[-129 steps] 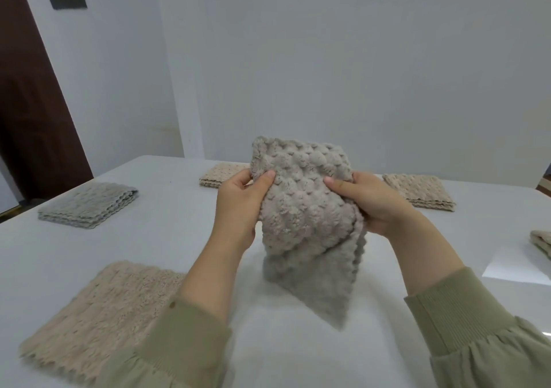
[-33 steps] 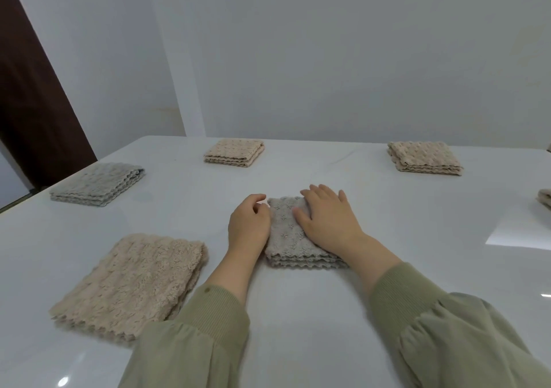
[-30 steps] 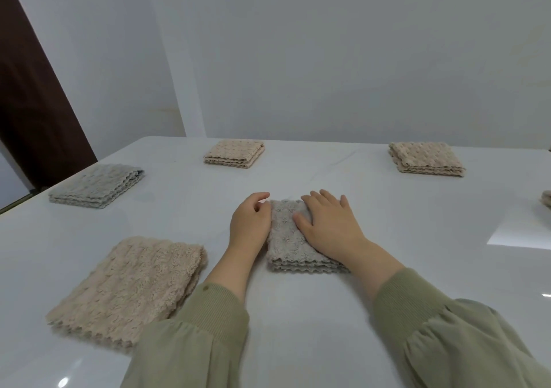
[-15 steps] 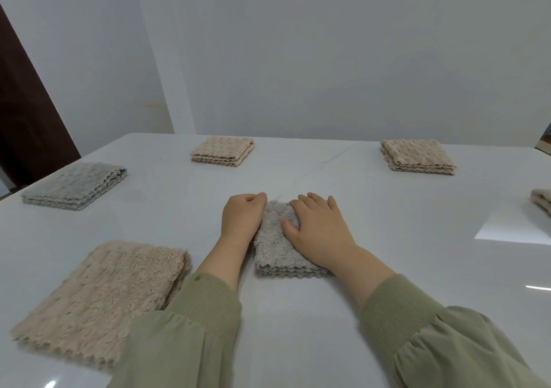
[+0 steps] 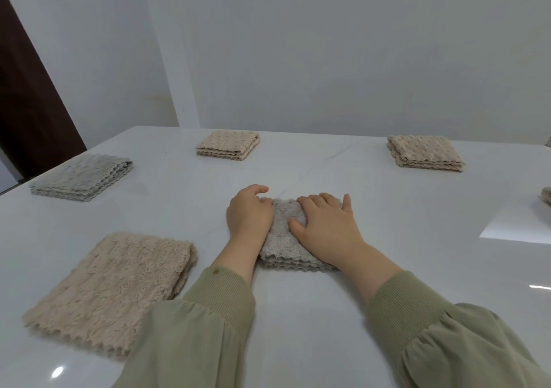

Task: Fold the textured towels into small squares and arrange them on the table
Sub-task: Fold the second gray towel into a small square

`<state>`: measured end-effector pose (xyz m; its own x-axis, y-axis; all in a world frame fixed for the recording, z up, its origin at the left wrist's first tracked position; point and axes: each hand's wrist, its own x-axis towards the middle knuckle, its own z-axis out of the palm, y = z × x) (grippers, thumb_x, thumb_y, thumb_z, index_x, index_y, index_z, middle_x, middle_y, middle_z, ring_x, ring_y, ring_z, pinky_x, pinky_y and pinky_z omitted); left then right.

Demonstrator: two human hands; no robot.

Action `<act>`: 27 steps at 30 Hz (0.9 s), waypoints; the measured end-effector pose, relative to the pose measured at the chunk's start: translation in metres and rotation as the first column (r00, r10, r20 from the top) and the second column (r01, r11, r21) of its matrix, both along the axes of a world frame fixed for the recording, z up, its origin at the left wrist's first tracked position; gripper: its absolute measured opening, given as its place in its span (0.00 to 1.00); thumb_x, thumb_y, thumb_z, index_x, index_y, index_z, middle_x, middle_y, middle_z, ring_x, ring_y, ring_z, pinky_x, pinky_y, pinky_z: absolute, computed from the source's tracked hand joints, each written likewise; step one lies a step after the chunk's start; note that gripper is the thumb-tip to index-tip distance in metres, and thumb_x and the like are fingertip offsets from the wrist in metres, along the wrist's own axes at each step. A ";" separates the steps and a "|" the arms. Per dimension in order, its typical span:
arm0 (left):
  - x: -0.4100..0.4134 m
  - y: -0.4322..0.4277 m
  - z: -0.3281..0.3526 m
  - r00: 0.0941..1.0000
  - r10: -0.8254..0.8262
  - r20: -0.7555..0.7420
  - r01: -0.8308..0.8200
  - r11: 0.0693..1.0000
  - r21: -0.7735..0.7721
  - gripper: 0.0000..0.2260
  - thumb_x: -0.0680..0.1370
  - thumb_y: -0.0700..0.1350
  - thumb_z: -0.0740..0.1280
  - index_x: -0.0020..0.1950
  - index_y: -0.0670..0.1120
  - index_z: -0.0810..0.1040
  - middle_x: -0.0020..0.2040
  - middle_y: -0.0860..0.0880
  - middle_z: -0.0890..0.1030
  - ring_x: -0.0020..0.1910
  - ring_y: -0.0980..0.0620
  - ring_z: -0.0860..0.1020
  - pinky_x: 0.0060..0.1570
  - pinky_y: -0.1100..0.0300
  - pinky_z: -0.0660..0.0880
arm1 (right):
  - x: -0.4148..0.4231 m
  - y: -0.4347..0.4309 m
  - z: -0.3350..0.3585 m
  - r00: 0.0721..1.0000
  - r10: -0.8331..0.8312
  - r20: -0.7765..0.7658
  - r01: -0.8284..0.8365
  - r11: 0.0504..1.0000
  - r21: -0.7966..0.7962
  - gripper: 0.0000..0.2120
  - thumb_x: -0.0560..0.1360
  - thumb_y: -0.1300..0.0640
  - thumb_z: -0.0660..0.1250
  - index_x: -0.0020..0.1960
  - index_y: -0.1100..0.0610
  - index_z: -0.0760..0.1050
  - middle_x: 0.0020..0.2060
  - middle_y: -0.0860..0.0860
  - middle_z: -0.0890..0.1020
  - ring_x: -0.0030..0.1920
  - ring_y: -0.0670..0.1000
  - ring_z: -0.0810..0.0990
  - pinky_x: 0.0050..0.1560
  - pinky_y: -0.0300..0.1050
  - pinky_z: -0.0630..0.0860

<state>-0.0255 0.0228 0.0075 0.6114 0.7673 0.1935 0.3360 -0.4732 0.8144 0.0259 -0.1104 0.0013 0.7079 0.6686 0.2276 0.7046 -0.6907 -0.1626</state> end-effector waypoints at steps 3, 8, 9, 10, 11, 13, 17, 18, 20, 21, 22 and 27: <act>-0.003 0.001 -0.005 0.991 0.000 -0.133 0.037 0.959 0.281 0.11 0.77 0.46 0.64 0.57 0.50 0.79 0.52 0.49 0.82 0.57 0.48 0.74 0.58 0.51 0.70 | -0.002 -0.002 0.002 1.000 -0.002 -0.010 0.003 0.999 0.047 0.25 0.78 0.42 0.51 0.70 0.53 0.65 0.67 0.48 0.70 0.72 0.51 0.60 0.73 0.61 0.44; -0.020 0.002 0.009 0.987 -0.148 0.056 0.099 0.854 0.511 0.13 0.79 0.41 0.60 0.62 0.45 0.78 0.60 0.47 0.79 0.65 0.47 0.67 0.64 0.52 0.64 | -0.005 -0.011 0.011 0.995 -0.054 0.083 0.002 0.846 0.533 0.22 0.76 0.55 0.49 0.61 0.58 0.75 0.59 0.52 0.79 0.65 0.52 0.72 0.73 0.56 0.53; -0.023 -0.003 0.013 0.975 -0.222 0.002 0.183 0.810 0.558 0.15 0.79 0.40 0.59 0.64 0.44 0.76 0.63 0.48 0.77 0.67 0.47 0.66 0.66 0.52 0.62 | -0.005 -0.011 0.012 0.986 -0.086 0.144 -0.010 0.827 0.562 0.22 0.74 0.57 0.48 0.59 0.59 0.77 0.57 0.53 0.80 0.63 0.53 0.74 0.72 0.57 0.55; -0.024 -0.008 0.015 0.955 -0.281 -0.096 0.284 0.769 0.573 0.16 0.80 0.40 0.57 0.67 0.45 0.73 0.66 0.49 0.75 0.70 0.48 0.63 0.68 0.52 0.59 | -0.005 -0.011 0.013 0.982 -0.093 0.166 -0.010 0.846 0.533 0.22 0.74 0.58 0.49 0.60 0.59 0.76 0.58 0.53 0.80 0.64 0.53 0.73 0.72 0.57 0.56; -0.025 -0.012 0.014 0.923 -0.318 -0.215 0.384 0.739 0.554 0.18 0.81 0.42 0.55 0.70 0.46 0.69 0.70 0.50 0.71 0.73 0.48 0.60 0.70 0.51 0.57 | -0.007 -0.010 0.013 0.987 -0.076 0.142 0.003 0.891 0.454 0.21 0.76 0.59 0.50 0.63 0.58 0.74 0.62 0.53 0.77 0.68 0.53 0.70 0.72 0.56 0.54; -0.025 -0.014 0.005 0.825 -0.346 -0.447 0.537 0.724 0.432 0.20 0.83 0.47 0.50 0.75 0.49 0.60 0.76 0.52 0.61 0.76 0.49 0.52 0.73 0.48 0.52 | -0.007 -0.008 0.009 0.998 -0.023 0.055 0.009 0.968 0.252 0.20 0.80 0.57 0.50 0.70 0.56 0.67 0.71 0.51 0.68 0.74 0.52 0.59 0.74 0.54 0.47; -0.025 -0.009 -0.005 0.714 -0.346 -0.609 0.589 0.767 0.254 0.23 0.83 0.53 0.45 0.78 0.52 0.48 0.78 0.55 0.47 0.77 0.51 0.44 0.73 0.46 0.45 | -0.003 -0.010 0.004 0.996 0.002 -0.092 -0.005 1.000 -0.031 0.24 0.82 0.48 0.44 0.76 0.52 0.55 0.76 0.48 0.56 0.76 0.50 0.49 0.74 0.57 0.42; -0.025 -0.009 -0.005 0.707 -0.341 -0.620 0.589 0.768 0.249 0.23 0.83 0.54 0.44 0.78 0.52 0.47 0.78 0.56 0.46 0.77 0.51 0.43 0.73 0.46 0.45 | 0.000 -0.012 0.003 0.990 -0.018 -0.143 0.007 0.997 -0.071 0.25 0.82 0.47 0.43 0.77 0.52 0.53 0.77 0.47 0.53 0.76 0.49 0.47 0.73 0.58 0.41; -0.025 -0.010 -0.005 0.699 -0.330 -0.635 0.586 0.773 0.243 0.23 0.83 0.54 0.43 0.78 0.52 0.46 0.78 0.56 0.44 0.77 0.51 0.42 0.73 0.46 0.43 | 0.006 -0.017 0.003 0.977 -0.055 -0.205 0.031 0.993 -0.118 0.26 0.82 0.45 0.41 0.77 0.52 0.49 0.77 0.46 0.49 0.76 0.48 0.44 0.73 0.58 0.40; -0.026 -0.011 -0.005 0.697 -0.324 -0.640 0.582 0.777 0.240 0.23 0.83 0.54 0.43 0.78 0.52 0.46 0.78 0.56 0.44 0.77 0.51 0.42 0.73 0.46 0.43 | 0.008 -0.020 0.003 0.973 -0.066 -0.220 0.037 0.991 -0.132 0.26 0.81 0.45 0.41 0.78 0.52 0.47 0.77 0.46 0.48 0.76 0.48 0.44 0.73 0.59 0.40; -0.026 -0.011 -0.005 0.696 -0.318 -0.643 0.578 0.780 0.241 0.23 0.83 0.54 0.43 0.78 0.52 0.46 0.78 0.56 0.44 0.77 0.51 0.42 0.73 0.46 0.43 | 0.011 -0.023 0.004 0.970 -0.070 -0.235 0.036 0.989 -0.143 0.26 0.81 0.45 0.41 0.78 0.52 0.47 0.77 0.46 0.47 0.76 0.48 0.44 0.73 0.59 0.40; -0.029 -0.013 -0.005 0.715 -0.309 -0.628 0.566 0.783 0.259 0.24 0.82 0.55 0.43 0.78 0.53 0.46 0.78 0.55 0.44 0.77 0.50 0.43 0.74 0.46 0.44 | 0.019 -0.034 0.003 0.954 -0.085 -0.287 0.085 0.996 -0.014 0.24 0.82 0.49 0.43 0.76 0.54 0.54 0.76 0.49 0.56 0.76 0.49 0.52 0.73 0.58 0.44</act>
